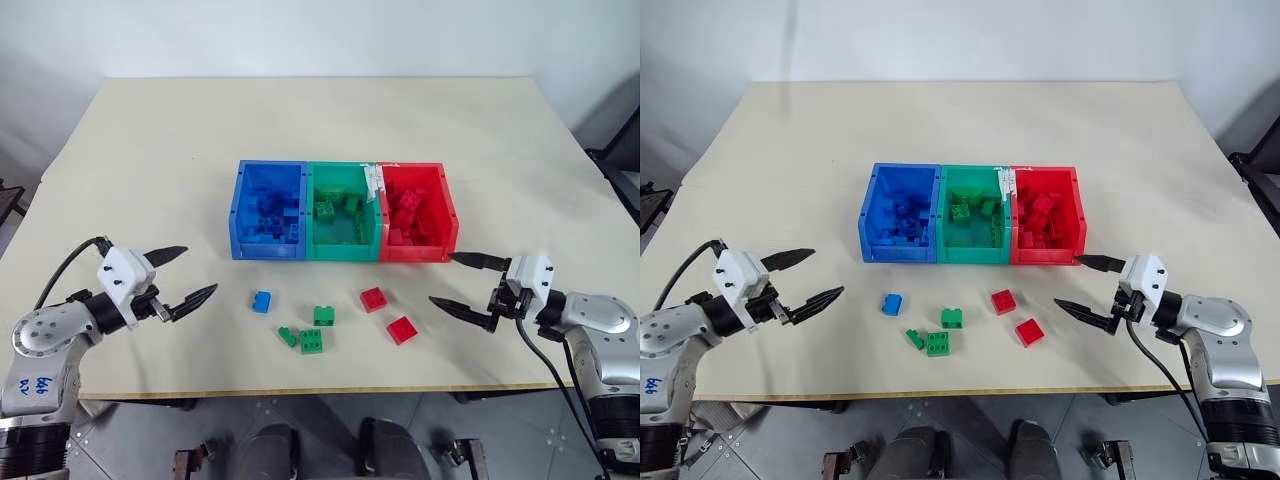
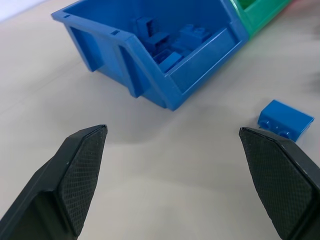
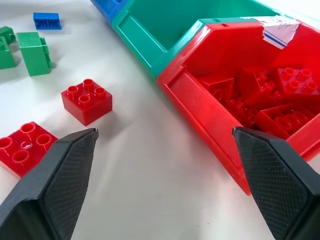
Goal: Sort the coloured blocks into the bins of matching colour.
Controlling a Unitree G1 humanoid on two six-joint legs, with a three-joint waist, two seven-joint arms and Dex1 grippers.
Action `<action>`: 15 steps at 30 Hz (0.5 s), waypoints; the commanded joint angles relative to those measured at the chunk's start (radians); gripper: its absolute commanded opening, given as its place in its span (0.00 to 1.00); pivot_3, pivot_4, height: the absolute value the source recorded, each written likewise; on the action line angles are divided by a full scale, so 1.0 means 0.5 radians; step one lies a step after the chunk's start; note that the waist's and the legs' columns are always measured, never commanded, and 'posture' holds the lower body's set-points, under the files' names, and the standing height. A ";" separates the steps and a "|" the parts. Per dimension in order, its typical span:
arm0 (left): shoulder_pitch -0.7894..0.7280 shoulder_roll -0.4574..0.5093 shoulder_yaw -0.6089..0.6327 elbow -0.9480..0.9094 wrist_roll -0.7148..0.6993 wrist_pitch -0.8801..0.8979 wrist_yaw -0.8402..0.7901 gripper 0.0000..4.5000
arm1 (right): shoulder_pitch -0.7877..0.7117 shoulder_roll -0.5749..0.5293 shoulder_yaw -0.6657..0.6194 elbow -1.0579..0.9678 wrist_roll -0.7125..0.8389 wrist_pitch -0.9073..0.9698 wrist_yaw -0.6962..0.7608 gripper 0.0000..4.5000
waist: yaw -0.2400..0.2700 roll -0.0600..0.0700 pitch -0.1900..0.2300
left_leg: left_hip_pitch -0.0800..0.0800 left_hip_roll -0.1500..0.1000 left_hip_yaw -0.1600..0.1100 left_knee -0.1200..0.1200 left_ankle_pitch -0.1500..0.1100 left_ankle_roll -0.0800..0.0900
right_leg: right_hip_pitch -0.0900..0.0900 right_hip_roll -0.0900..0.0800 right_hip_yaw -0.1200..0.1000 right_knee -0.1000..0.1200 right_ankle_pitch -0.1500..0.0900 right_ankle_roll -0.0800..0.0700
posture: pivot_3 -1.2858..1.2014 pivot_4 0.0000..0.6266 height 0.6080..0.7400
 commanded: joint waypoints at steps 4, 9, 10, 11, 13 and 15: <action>-0.033 0.048 -0.079 0.019 -0.055 0.034 -0.186 1.00 | 0.033 -0.076 -0.157 -0.020 0.030 -0.033 -0.045 1.00 | 0.003 0.000 0.000 | 0.000 0.000 0.000 0.000 0.000 0.000 | 0.000 0.000 0.000 0.000 0.000 0.000 | 0.52 0.24 1.00; -0.005 0.003 -0.362 -0.199 -0.054 0.008 -0.396 1.00 | 0.313 -0.265 -0.374 0.005 0.067 -0.049 0.098 1.00 | 0.054 0.000 0.000 | -0.001 -0.002 0.000 0.001 0.000 0.001 | 0.000 -0.001 0.000 0.000 0.000 0.000 | 0.52 0.24 1.00; 0.000 -0.013 -0.424 -0.267 -0.068 0.019 -0.427 1.00 | 0.370 -0.304 -0.423 0.023 0.076 -0.050 0.128 1.00 | 0.057 0.000 0.000 | -0.002 -0.002 -0.001 0.000 -0.001 0.002 | 0.000 -0.001 -0.001 0.000 0.000 0.000 | 0.52 0.24 1.00; -0.007 -0.042 -0.474 -0.339 -0.088 0.040 -0.428 1.00 | 0.399 -0.333 -0.451 0.058 0.061 -0.090 0.149 1.00 | 0.056 0.000 0.000 | -0.002 -0.002 -0.001 0.000 -0.001 0.003 | 0.001 -0.001 -0.001 0.000 0.000 0.000 | 0.52 0.24 1.00; -0.022 -0.084 -0.534 -0.433 -0.115 0.076 -0.417 1.00 | 0.416 -0.359 -0.465 0.097 0.047 -0.132 0.178 1.00 | 0.047 0.000 0.000 | -0.001 -0.002 0.002 0.001 -0.002 0.004 | 0.002 -0.001 0.001 -0.004 0.001 0.001 | 0.52 0.24 1.00; -0.038 -0.111 -0.578 -0.484 -0.115 0.078 -0.411 1.00 | 0.383 -0.357 -0.414 0.086 0.036 -0.133 0.204 1.00 | 0.032 0.000 0.000 | 0.002 0.000 0.006 0.002 -0.002 0.003 | 0.003 0.000 0.001 -0.004 0.001 0.002 | 0.52 0.24 1.00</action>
